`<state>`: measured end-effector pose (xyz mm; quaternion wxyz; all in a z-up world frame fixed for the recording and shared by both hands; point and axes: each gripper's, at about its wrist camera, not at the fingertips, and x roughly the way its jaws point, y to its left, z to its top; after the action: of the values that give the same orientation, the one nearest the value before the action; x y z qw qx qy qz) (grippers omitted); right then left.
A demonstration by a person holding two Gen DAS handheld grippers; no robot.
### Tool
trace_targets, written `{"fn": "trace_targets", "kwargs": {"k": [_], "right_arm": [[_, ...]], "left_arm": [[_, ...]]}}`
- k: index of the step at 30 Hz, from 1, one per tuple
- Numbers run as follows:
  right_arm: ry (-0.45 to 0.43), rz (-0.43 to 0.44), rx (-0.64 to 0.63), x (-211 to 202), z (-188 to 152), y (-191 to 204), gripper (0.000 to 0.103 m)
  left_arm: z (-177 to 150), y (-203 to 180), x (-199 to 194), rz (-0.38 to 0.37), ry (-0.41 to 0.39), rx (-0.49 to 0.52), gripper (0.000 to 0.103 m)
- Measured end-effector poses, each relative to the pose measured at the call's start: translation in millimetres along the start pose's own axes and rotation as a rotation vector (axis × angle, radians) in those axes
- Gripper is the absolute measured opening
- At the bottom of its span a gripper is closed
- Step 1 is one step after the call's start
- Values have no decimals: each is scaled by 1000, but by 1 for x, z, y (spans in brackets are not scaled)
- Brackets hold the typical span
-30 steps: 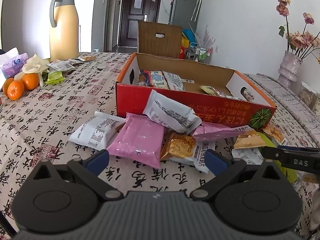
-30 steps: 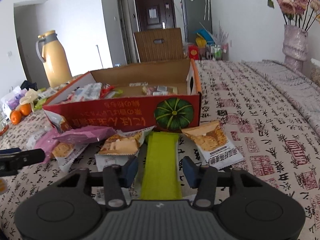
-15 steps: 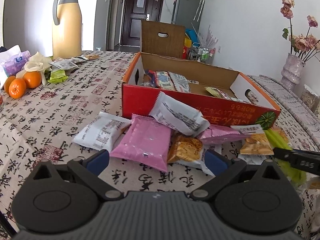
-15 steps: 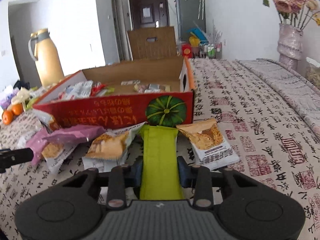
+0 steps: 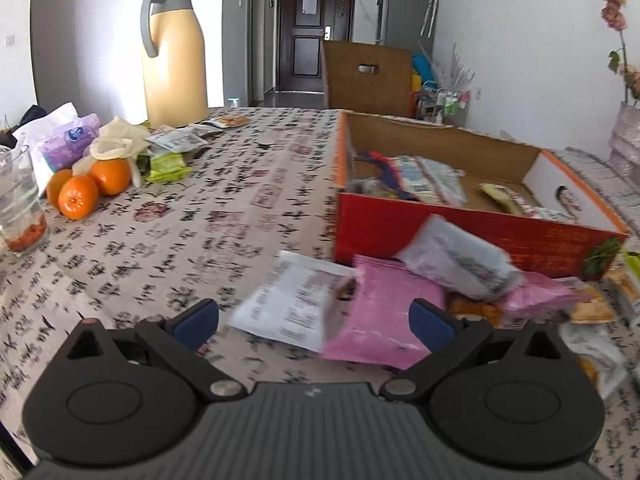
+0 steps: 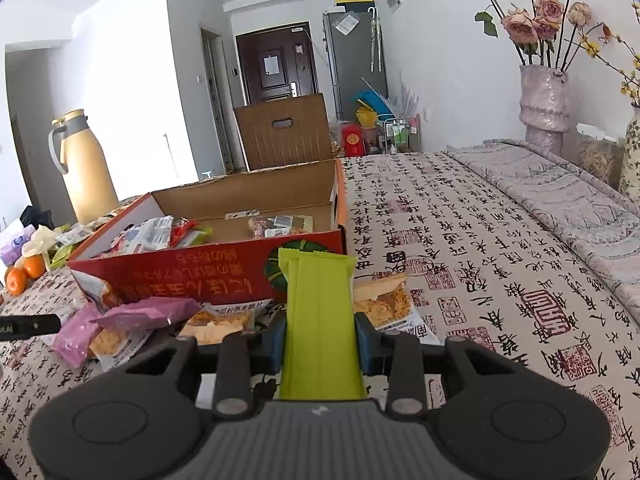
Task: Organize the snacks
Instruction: 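Grasp the green bar with the right gripper, then grasp the white printed packet with the left gripper while the right lifts the green bar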
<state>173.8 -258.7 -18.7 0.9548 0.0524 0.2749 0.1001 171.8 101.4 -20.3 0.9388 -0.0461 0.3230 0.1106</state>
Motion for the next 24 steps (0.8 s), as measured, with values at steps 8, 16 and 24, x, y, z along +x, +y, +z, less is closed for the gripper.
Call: {"fn": "trace_targets", "kwargs": {"k": [8, 16, 24], "right_arm": [[-6, -17, 11, 0, -1, -1, 34], [-2, -29, 14, 5, 0, -3, 34], [9, -24, 12, 10, -1, -1, 34]], "left_arm": [[14, 14, 32, 35, 63, 72, 103], [17, 14, 41, -5, 81, 79, 81], [13, 13, 49, -34, 111, 85, 63]]}}
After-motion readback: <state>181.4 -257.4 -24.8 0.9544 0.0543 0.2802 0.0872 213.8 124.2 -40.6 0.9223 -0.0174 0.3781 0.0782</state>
